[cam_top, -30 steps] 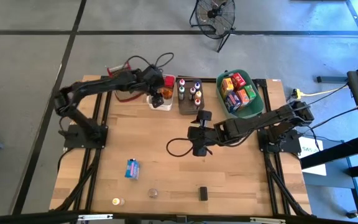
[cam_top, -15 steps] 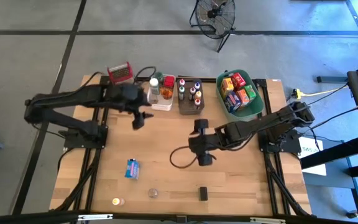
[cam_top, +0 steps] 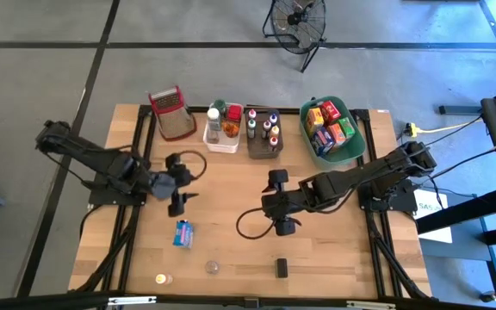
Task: Pick & Place Kitchen Items
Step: Put the black seasoning can into the white bin
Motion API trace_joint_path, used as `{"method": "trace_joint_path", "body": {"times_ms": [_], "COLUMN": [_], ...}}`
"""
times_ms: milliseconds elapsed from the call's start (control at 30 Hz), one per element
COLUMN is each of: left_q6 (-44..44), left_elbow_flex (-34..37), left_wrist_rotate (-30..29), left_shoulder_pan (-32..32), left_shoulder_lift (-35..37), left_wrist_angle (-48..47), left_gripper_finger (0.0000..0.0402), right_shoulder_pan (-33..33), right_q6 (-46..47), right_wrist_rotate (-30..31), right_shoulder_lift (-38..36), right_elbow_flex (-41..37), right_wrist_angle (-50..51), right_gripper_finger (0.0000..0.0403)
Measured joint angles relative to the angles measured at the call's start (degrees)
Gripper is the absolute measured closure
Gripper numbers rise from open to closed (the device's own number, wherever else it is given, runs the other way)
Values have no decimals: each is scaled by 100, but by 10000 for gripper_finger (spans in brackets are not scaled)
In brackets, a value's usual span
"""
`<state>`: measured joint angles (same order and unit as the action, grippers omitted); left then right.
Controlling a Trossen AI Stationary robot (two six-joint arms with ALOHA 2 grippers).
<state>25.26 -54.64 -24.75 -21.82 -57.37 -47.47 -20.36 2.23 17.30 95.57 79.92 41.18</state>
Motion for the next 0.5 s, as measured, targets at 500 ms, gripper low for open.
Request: {"method": "trace_joint_path", "body": {"times_ms": [500], "left_q6": [157], "left_elbow_flex": [45], "left_wrist_rotate": [-938], "left_shoulder_pan": [-1040], "left_shoulder_lift": [-12], "left_wrist_angle": [-11], "left_gripper_finger": [172], "right_shoulder_pan": [14], "right_q6": [394], "right_wrist_rotate": [-622], "right_shoulder_lift": [0], "right_elbow_flex": [23], "right_wrist_angle": [-95], "right_gripper_finger": [57]}}
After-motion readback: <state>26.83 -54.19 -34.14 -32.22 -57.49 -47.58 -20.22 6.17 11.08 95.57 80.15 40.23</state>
